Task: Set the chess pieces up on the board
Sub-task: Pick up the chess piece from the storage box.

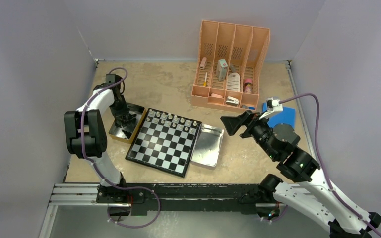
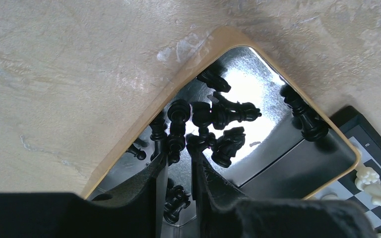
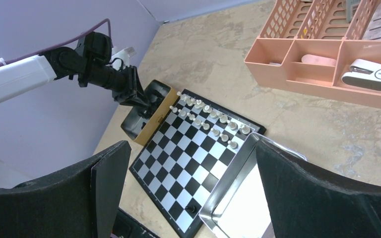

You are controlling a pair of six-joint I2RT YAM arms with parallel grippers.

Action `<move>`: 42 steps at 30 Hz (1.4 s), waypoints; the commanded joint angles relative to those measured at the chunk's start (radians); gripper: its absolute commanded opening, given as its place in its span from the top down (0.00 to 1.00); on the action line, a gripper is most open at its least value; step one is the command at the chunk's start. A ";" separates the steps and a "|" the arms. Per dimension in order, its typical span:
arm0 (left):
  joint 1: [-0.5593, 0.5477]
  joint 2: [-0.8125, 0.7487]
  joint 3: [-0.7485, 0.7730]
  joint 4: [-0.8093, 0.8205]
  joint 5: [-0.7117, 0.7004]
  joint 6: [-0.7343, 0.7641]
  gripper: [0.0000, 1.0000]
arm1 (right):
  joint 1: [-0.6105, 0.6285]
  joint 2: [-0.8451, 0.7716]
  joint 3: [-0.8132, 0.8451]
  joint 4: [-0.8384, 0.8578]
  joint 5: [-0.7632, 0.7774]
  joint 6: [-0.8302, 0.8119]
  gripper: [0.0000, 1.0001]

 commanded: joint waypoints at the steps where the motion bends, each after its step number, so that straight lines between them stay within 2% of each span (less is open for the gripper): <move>1: 0.003 0.000 -0.007 0.000 -0.014 0.020 0.76 | -0.001 -0.003 0.025 0.019 -0.002 -0.015 0.01; 15: 0.003 0.054 0.001 0.009 0.017 0.023 0.80 | 0.000 -0.042 0.018 -0.005 0.008 0.012 0.01; 27: 0.003 0.026 0.022 -0.001 0.023 0.036 0.90 | -0.001 -0.021 0.013 0.004 0.004 -0.004 0.01; 38: -0.001 -0.130 0.035 -0.052 0.051 0.050 0.91 | -0.001 -0.010 0.005 0.019 -0.004 -0.001 0.01; 42: -0.005 -0.214 0.024 -0.074 0.129 0.056 0.91 | -0.001 -0.006 0.000 0.025 -0.004 0.003 0.01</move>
